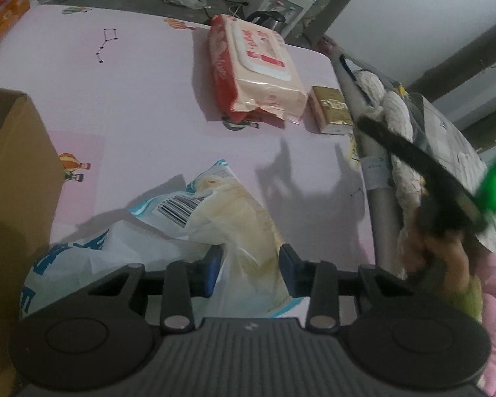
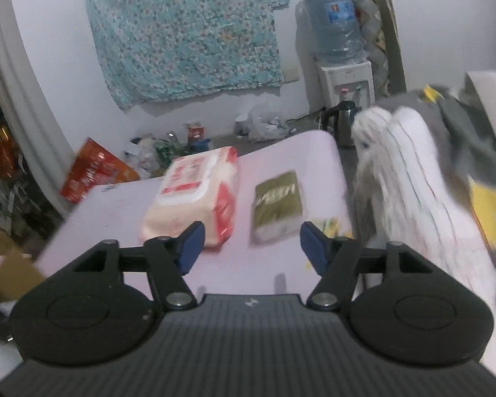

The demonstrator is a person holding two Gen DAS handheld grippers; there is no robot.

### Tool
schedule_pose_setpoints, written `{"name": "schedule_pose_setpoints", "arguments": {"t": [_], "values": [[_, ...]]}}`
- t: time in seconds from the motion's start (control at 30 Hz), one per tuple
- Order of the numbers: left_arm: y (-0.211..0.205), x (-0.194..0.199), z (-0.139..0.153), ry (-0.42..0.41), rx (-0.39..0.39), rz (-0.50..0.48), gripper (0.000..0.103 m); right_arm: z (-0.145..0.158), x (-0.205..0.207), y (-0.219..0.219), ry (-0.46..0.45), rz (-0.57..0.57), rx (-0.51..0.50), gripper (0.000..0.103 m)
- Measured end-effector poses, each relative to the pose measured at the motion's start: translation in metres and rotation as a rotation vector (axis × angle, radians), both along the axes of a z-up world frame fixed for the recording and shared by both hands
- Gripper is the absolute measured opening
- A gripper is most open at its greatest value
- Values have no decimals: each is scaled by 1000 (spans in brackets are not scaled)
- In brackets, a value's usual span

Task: Organize soft objects
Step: 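Grasp the gold LOVE tissue packet with the right gripper and lift it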

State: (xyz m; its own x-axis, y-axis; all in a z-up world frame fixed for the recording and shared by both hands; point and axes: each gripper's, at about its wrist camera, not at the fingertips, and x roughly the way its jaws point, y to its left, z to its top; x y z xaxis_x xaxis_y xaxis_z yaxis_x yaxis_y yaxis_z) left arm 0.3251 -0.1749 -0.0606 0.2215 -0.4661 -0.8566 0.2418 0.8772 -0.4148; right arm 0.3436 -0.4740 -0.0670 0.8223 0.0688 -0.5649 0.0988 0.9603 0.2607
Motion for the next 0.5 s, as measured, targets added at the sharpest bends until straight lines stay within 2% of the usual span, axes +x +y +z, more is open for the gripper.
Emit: {"name": "schedule_pose_setpoints", "arguments": {"t": [0.17,0.23,0.3,0.4,0.5], "values": [[2,5,-5,6,11,2,39,-25,67,5,77,35,-72,70],[1,6,-6,5,18,-7,39,-37,85,9,129,33,-108,66],[-1,5,-6,7,24,-15,39,-46,87,16,176,31,-134,51],[-4,0,-4,0,34,-31,39,-47,75,28,195,52,-173,50],[-5,-6,-4,9,39,-40,39,-42,55,32,230,70,-160,50]]}}
